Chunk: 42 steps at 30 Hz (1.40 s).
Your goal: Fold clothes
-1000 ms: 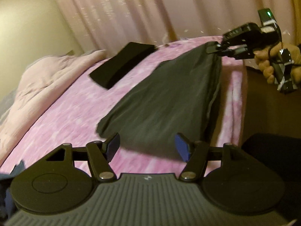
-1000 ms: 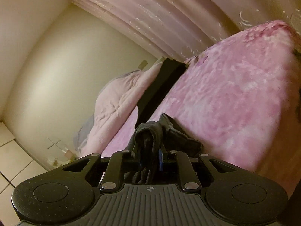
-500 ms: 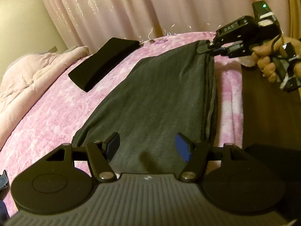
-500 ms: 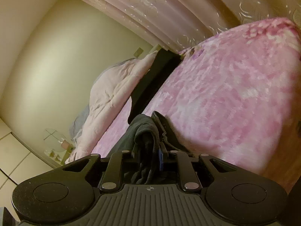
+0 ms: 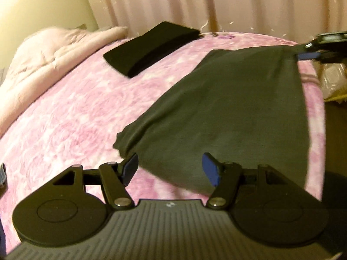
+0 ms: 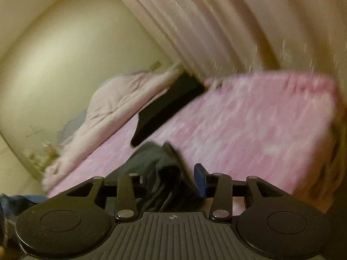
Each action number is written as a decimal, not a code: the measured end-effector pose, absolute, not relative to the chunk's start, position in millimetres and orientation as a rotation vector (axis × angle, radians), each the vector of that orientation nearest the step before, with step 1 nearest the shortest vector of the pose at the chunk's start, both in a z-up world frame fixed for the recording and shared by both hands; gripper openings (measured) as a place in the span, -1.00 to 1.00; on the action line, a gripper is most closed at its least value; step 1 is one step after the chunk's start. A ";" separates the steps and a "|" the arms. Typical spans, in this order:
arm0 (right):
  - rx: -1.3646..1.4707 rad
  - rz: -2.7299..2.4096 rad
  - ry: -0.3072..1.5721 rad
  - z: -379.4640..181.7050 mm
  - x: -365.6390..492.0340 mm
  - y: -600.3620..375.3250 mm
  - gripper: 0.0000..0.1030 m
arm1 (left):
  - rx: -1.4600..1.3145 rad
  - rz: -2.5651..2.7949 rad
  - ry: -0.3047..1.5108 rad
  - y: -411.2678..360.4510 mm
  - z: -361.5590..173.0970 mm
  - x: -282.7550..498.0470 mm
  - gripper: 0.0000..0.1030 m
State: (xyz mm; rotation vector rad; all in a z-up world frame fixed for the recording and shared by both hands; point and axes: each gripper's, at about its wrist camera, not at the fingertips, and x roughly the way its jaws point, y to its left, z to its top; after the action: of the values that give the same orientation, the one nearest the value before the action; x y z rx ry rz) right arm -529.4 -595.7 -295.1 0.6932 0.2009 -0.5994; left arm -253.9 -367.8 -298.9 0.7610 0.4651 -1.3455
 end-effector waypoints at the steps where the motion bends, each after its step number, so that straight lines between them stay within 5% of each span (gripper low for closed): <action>1: 0.645 -0.610 0.205 -287.5 -528.3 -588.5 -0.17 | 0.778 -1.353 0.458 -369.3 -302.1 -252.1 0.19; 8: 0.128 -0.245 0.533 -259.7 -442.7 -457.5 -0.17 | 0.936 -1.362 0.284 -349.0 -306.9 -246.8 0.19; 10: -0.080 -0.112 0.634 -270.8 -412.7 -405.7 -0.13 | 0.978 -1.354 0.230 -339.8 -308.5 -244.9 0.20; 12: -0.267 -0.072 0.714 -288.0 -387.4 -368.8 0.17 | 1.012 -1.358 0.168 -329.7 -310.8 -246.4 0.24; 18: -0.636 -0.112 0.896 -337.3 -339.8 -326.3 0.16 | 1.153 -1.380 -0.042 -308.0 -328.1 -254.5 0.29; 19: -0.681 -0.119 0.913 -342.8 -336.5 -323.8 0.14 | 1.167 -1.383 -0.069 -306.0 -331.4 -254.7 0.29; 21: -0.704 -0.121 0.929 -343.6 -339.2 -326.5 -0.29 | 1.194 -1.392 -0.125 -303.2 -337.9 -255.3 0.29; 29: -0.670 -0.109 0.947 -287.3 -425.8 -350.7 -0.51 | 1.220 -1.465 -0.338 -294.1 -351.7 -279.1 0.29; 33: -0.668 -0.145 0.975 -291.5 -468.2 -360.2 -0.50 | 1.152 -1.541 -0.226 -288.7 -344.5 -291.7 0.14; 35: -0.675 -0.168 0.964 -298.5 -475.4 -357.0 -0.48 | 1.096 -1.557 -0.126 -285.4 -338.9 -290.4 -0.15; 38: -0.696 -0.191 0.925 -307.0 -470.9 -343.5 -0.18 | 1.030 -1.583 -0.008 -282.7 -334.4 -285.6 -0.41; 42: -0.678 -0.181 0.904 -314.3 -455.4 -339.2 -0.18 | 0.987 -1.621 0.091 -287.6 -335.2 -275.6 -0.44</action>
State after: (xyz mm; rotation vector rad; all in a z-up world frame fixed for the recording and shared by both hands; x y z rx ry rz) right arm -455.4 -339.2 -314.3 -0.6784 0.9044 -0.1813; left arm -275.6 -287.6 -335.2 0.9868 0.0913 -1.6206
